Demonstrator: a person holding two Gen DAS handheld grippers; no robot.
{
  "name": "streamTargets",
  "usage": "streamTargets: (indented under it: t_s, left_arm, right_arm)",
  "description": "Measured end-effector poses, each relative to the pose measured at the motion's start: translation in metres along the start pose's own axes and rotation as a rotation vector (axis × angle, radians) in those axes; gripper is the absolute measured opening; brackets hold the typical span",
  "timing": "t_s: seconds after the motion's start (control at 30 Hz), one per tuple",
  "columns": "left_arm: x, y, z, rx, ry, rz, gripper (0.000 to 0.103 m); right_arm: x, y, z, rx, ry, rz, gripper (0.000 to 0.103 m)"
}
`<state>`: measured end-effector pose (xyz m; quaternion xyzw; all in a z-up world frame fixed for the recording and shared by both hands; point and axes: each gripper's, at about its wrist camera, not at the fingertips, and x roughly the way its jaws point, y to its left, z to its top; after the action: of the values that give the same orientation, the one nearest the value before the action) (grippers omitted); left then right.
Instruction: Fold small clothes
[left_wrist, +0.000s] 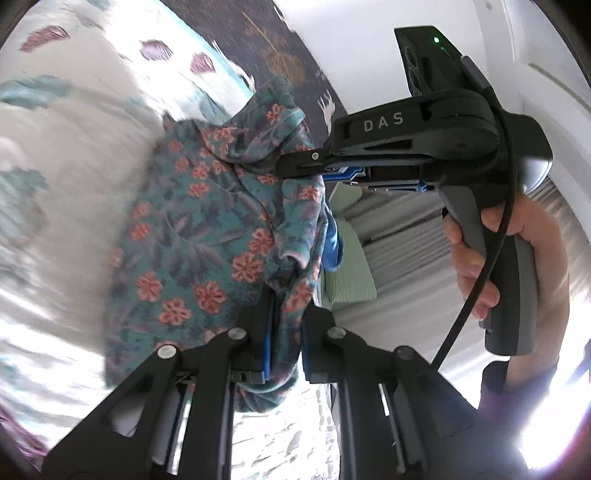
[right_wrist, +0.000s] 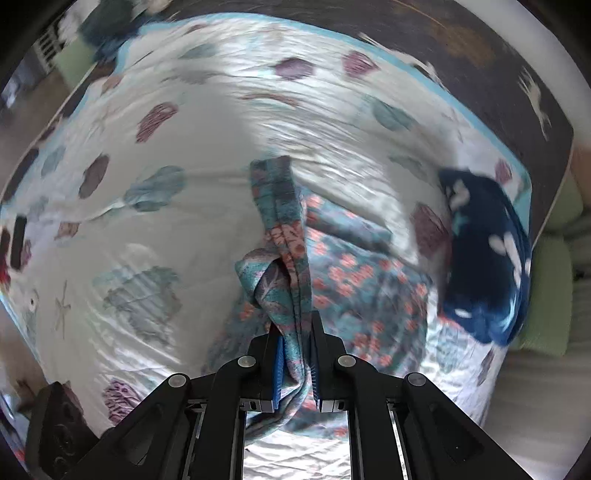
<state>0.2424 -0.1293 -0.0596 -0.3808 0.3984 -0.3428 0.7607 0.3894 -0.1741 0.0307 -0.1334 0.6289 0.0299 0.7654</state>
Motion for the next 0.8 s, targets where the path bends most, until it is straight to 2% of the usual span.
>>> streamTargets:
  t_s: [0.2,0.4,0.57,0.6,0.63,0.67,0.7,0.73,0.77,0.8]
  left_arm:
    - [0.054,-0.018,-0.008,0.021,0.088,0.000,0.013]
    - [0.102,-0.025,-0.019,0.008,0.170,-0.002,0.013]
    - [0.143,-0.004,-0.025,-0.013,0.287,0.090,0.015]
    - [0.151,0.002,-0.030,-0.022,0.317,0.106,0.017]
    - [0.158,0.008,-0.034,-0.032,0.359,0.101,0.027]
    - [0.165,0.013,-0.038,-0.046,0.413,0.085,0.042]
    - [0.169,0.015,-0.040,-0.063,0.453,0.072,0.048]
    - [0.171,0.017,-0.043,-0.078,0.478,0.055,0.054]
    - [0.168,0.015,-0.044,-0.070,0.482,0.044,0.057]
    - [0.164,0.011,-0.044,-0.052,0.481,0.044,0.058]
  right_arm:
    - [0.024,-0.078,-0.025,0.146,0.009,0.084,0.011]
    - [0.055,-0.136,-0.044,0.227,0.004,0.154,0.011]
    - [0.102,-0.175,-0.068,0.329,0.055,0.181,0.015]
    - [0.109,-0.179,-0.072,0.336,0.056,0.170,0.017]
    - [0.118,-0.183,-0.078,0.340,0.058,0.147,0.023]
    - [0.124,-0.185,-0.083,0.335,0.063,0.132,0.031]
    - [0.130,-0.188,-0.088,0.328,0.069,0.118,0.036]
    - [0.135,-0.191,-0.094,0.318,0.076,0.089,0.048]
    - [0.137,-0.193,-0.099,0.306,0.082,0.028,0.056]
    - [0.137,-0.195,-0.102,0.290,0.086,-0.040,0.056]
